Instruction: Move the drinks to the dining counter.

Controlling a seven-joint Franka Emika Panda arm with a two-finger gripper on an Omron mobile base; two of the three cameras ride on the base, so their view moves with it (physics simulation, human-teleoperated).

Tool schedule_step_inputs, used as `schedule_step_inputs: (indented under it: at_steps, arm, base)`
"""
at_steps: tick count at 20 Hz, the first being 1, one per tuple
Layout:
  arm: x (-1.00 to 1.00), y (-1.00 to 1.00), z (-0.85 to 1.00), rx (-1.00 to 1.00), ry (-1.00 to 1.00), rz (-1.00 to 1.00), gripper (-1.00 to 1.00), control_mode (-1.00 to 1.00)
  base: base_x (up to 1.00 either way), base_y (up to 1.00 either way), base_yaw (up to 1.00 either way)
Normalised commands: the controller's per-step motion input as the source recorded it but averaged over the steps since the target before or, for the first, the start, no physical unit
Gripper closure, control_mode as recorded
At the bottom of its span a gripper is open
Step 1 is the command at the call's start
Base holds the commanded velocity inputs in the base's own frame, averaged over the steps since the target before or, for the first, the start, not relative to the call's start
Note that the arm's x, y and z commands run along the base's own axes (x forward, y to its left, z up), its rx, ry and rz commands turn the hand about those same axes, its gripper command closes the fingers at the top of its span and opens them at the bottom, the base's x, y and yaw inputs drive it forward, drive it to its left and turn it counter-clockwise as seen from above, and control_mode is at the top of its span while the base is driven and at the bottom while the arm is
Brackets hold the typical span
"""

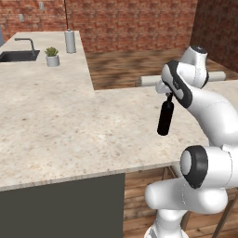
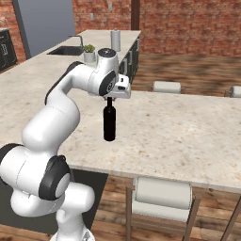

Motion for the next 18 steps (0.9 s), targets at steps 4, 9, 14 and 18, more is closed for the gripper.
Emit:
schedule_step_inputs:
  at_steps: [4, 9, 14, 18]
  arm:
    - [0.13, 0.0, -0.17, 0.0, 0.0, 0.0, 1.0, -1.0]
    - [0.1, 0.0, -0.17, 0.0, 0.0, 0.0, 1.0, -1.0]
    - [0.09, 0.0, -0.17, 0.0, 0.0, 0.0, 1.0, -1.0]
    - [0.09, 0.0, -0.14, 0.0, 0.0, 0.0, 1.0, -1.0]
  base:
    - [0.0, 0.0, 0.0]
    - [0.0, 0.0, 0.0]
    - [0.0, 0.0, 0.0]
    - [0.0, 0.0, 0.0]
